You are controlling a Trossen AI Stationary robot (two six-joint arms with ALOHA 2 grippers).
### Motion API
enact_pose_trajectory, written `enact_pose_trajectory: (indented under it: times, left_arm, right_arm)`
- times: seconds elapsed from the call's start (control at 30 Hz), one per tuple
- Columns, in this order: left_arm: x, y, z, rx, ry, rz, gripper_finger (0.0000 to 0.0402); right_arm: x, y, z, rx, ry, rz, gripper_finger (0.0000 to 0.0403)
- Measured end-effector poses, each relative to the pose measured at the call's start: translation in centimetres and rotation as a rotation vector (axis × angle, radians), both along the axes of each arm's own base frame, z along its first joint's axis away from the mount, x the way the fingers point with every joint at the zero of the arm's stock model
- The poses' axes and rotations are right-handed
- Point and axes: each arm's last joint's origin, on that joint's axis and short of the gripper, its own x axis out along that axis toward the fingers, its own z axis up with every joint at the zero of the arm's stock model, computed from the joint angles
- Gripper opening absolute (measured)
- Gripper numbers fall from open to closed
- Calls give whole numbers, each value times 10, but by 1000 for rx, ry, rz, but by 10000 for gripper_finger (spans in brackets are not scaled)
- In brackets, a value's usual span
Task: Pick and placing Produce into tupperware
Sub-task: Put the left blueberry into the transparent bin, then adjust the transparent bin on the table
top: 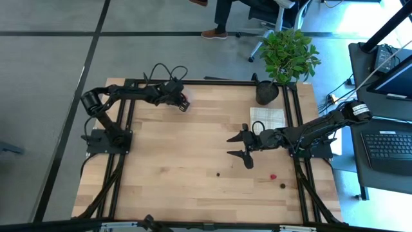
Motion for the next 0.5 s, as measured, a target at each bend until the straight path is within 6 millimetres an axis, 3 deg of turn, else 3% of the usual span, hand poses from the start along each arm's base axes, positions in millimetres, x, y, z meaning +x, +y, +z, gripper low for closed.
enact_pose_trajectory:
  times: [0.5]
  left_arm:
    - [5, 3, 7, 23, -17, -15, 120]
  right_arm:
    - [0, 0, 0, -3, 5, 0, 252]
